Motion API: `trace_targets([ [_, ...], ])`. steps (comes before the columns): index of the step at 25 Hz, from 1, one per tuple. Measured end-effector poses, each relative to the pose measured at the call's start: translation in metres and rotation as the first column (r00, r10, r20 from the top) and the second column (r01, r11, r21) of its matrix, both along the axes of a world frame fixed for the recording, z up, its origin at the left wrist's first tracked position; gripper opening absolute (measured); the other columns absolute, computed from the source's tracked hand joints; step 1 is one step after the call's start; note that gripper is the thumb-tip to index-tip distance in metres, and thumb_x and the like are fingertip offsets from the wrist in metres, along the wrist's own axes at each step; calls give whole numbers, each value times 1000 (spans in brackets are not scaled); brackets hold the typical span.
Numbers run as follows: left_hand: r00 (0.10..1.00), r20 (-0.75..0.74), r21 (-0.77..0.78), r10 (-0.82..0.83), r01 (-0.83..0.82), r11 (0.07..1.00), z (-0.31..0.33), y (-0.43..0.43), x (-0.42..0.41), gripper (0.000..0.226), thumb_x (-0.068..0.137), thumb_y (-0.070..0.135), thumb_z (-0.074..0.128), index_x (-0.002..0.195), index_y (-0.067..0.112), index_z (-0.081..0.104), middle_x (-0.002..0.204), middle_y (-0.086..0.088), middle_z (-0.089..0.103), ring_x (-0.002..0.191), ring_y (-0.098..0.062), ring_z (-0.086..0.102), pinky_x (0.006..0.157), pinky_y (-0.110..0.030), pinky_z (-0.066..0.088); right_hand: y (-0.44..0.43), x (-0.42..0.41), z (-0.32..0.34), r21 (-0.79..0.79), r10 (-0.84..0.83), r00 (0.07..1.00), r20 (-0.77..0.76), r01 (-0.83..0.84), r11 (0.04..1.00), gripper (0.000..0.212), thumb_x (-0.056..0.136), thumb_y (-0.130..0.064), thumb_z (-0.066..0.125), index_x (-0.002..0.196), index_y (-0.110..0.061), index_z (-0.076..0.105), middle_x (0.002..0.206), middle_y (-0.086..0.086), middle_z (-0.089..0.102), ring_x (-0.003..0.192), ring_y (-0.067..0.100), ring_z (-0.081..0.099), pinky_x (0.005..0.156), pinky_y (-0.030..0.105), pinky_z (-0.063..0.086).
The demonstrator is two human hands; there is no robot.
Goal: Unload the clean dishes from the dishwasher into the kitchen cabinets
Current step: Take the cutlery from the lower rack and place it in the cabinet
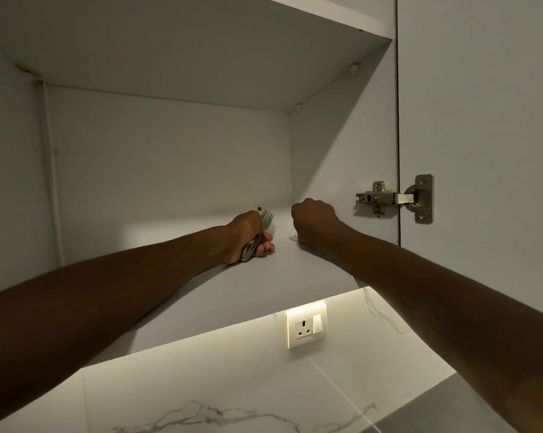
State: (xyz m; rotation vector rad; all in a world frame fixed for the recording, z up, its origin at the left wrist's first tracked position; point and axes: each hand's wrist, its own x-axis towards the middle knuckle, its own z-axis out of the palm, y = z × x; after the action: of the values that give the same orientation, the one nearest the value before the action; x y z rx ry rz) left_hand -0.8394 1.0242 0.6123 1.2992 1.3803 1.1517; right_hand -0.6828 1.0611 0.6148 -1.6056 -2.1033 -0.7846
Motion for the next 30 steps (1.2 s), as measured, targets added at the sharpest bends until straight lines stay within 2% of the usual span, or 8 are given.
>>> trace_targets([
  [5,1000,-11,12,-3,3,1000,0,-2,1,29,93,6,23,95,0,51,76,-17,56,50,-19,55,36,-20,40,2,-1,0,14,-24,1000,19,24,1000,23,90,-8,58,113,-9,60,113,11,61,101,31,62,72,30,40],
  [11,998,64,58,-25,21,998,1,-10,3,26,101,9,28,102,-2,51,80,-20,60,61,-25,59,47,-27,56,-1,-2,3,14,-34,999,8,34,999,24,88,-2,56,111,-5,59,112,14,61,101,33,63,72,31,40],
  [19,998,49,60,-35,32,998,3,-24,6,23,105,8,33,107,-4,52,80,-19,59,62,-21,55,46,-24,54,3,-4,3,14,5,1000,24,-5,1000,20,86,-5,65,104,-5,59,106,14,60,95,32,63,68,32,40],
  [22,999,40,53,-26,24,998,5,-26,4,23,103,9,33,102,0,55,78,-15,58,58,-19,52,46,-25,50,12,-1,3,20,71,991,-117,-69,997,14,85,-6,65,96,-5,58,102,14,61,87,32,61,67,32,43],
  [24,1000,1,76,0,0,997,7,-24,2,24,101,11,37,101,5,61,80,-11,65,56,-17,55,51,-25,48,15,-2,3,-9,193,898,-395,-213,977,10,85,-11,67,89,-2,65,94,15,69,82,31,66,70,34,55],
  [27,998,-46,152,50,-43,987,11,-20,3,20,99,8,46,94,7,65,92,-7,72,65,-12,65,61,-24,50,4,-3,3,-112,203,418,-885,-616,779,23,95,-19,65,94,3,73,88,20,74,79,28,73,78,41,63],
  [28,997,-55,167,50,-41,985,11,-20,5,20,98,7,47,90,8,64,89,-7,71,66,-13,63,61,-25,49,-1,-1,4,-113,156,308,-939,-701,704,28,98,-23,62,99,3,73,92,20,75,82,28,74,81,42,62],
  [30,999,-39,175,29,-22,984,10,-23,7,22,100,8,46,87,9,63,79,-6,66,63,-14,59,56,-25,49,-6,0,5,-117,114,231,-966,-786,608,31,100,-29,59,103,-1,72,96,16,76,89,27,75,81,42,61],
])
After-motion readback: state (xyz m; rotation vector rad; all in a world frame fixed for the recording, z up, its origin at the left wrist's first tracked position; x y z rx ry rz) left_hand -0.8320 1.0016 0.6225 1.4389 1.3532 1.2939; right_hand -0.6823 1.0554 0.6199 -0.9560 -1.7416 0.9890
